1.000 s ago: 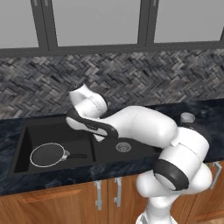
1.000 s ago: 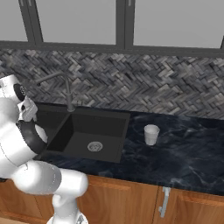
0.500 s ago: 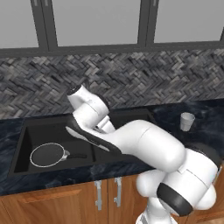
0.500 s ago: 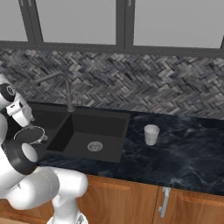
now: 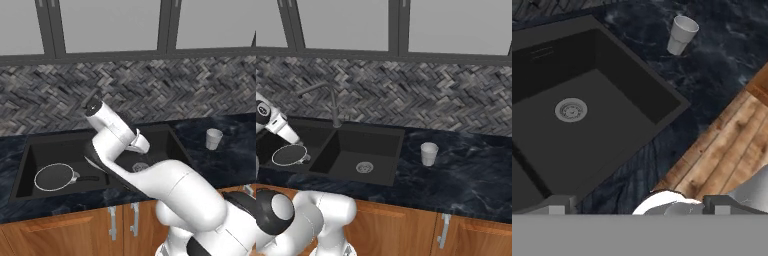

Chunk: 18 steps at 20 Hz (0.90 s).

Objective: Place the pan in the left basin and the glass cup in the right basin of the sink.

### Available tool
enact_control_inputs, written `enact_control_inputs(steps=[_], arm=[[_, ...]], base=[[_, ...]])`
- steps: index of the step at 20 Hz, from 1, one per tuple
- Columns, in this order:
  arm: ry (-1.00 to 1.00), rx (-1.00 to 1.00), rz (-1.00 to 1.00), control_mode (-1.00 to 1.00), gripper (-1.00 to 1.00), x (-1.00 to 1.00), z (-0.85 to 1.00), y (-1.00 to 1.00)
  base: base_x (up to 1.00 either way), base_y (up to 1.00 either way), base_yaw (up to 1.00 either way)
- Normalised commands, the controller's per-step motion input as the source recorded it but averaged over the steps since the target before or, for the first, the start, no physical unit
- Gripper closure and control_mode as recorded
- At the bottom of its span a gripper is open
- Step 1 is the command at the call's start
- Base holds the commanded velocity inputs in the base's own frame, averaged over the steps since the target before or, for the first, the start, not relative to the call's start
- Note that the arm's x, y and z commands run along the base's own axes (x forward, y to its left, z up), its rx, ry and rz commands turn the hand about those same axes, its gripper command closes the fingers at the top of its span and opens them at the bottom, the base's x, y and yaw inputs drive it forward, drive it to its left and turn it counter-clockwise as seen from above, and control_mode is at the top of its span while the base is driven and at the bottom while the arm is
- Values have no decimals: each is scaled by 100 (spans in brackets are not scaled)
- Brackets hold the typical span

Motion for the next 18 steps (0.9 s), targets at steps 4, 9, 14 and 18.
enact_control_inputs(steps=[4, 9, 14, 18], arm=[[6, -6, 19, -100, -100, -22, 19, -43], [9, -2, 16, -100, -100, -22, 19, -45], [9, 0, 13, -100, -100, -21, 20, -46], [16, 0, 10, -100, -100, -10, 23, -45]], base=[[0, 0, 0], [0, 0, 0], [0, 0, 0], [0, 0, 0]])
